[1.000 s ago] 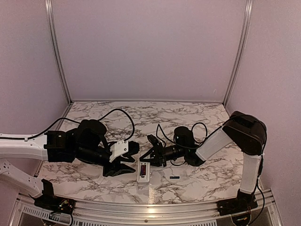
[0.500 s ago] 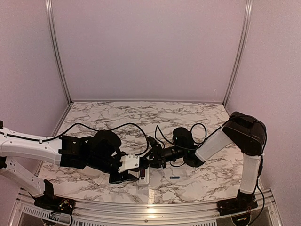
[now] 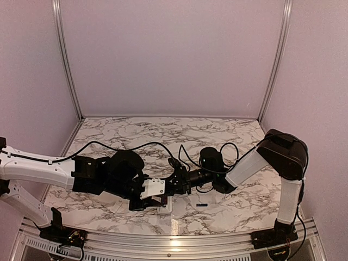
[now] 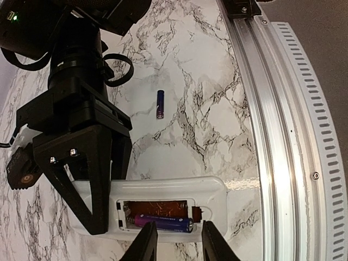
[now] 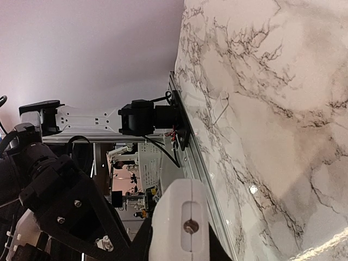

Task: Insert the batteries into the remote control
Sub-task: Load the battery into the battery compartment.

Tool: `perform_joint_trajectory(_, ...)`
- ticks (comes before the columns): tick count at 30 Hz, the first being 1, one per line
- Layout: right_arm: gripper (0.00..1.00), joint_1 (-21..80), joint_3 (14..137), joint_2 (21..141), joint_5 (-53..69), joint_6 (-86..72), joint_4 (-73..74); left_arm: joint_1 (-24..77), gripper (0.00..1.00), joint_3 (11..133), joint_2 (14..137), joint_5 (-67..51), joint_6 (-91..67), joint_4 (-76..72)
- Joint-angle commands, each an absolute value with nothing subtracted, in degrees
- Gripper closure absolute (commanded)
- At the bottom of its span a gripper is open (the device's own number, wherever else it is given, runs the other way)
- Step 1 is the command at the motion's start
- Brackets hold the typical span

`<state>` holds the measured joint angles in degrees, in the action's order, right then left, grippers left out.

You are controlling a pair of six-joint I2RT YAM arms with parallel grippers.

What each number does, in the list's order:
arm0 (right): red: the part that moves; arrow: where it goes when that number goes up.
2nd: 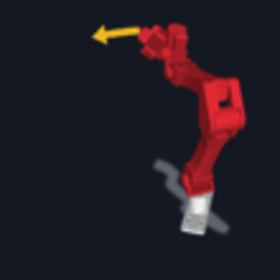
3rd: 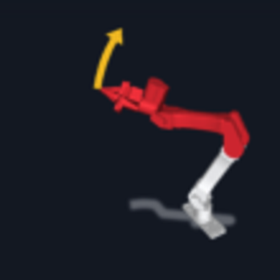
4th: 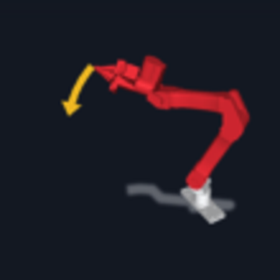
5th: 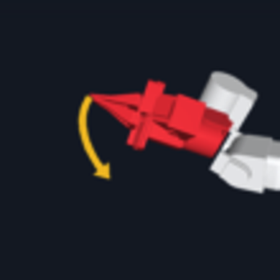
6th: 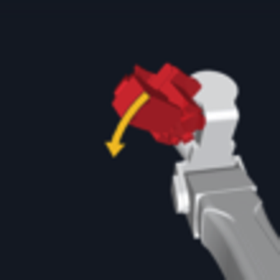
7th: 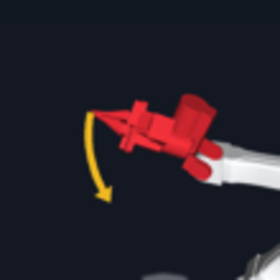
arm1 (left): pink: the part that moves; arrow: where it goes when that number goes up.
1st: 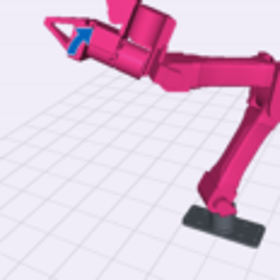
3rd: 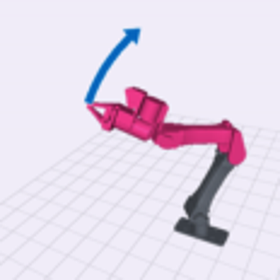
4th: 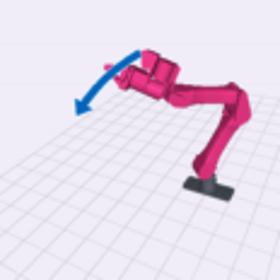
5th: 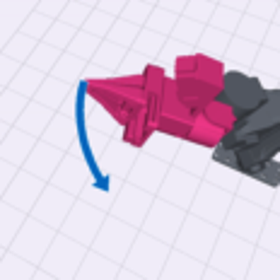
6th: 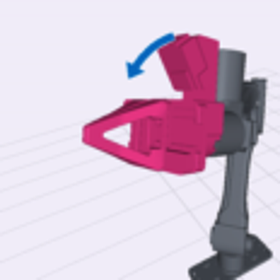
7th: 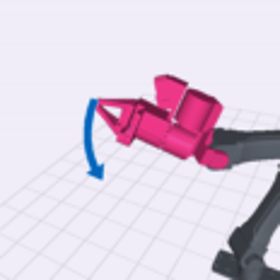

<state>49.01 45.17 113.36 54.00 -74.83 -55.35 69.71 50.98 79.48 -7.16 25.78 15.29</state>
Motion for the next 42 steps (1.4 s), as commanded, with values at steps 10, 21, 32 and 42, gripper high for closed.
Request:
perform_joint_trajectory(10, 1.0, 49.75, 45.23, 112.86, 54.76, -75.67, -58.37, 70.22, 0.75, 53.35, 81.18, -7.34, 26.91, 16.22)
perform_joint_trajectory(21, 1.0, 49.75, 45.19, 112.9, 54.84, -76.02, -58.84, 70.22, 0.78, 53.35, 82.15, -6.86, 26.95, 16.72)
perform_joint_trajectory(32, 1.0, 49.75, 45.23, 112.5, 55.05, -76.12, -59.1, 70.22, 0.84, 53.26, 83.53, -5.71, 26.67, 17.05)
perform_joint_trajectory(42, 1.0, 49.82, 45.08, 111.57, 55.33, -76.59, -59.78, 70.22, 0.9, 53.35, 84.65, -4.08, 25.68, 17.62)
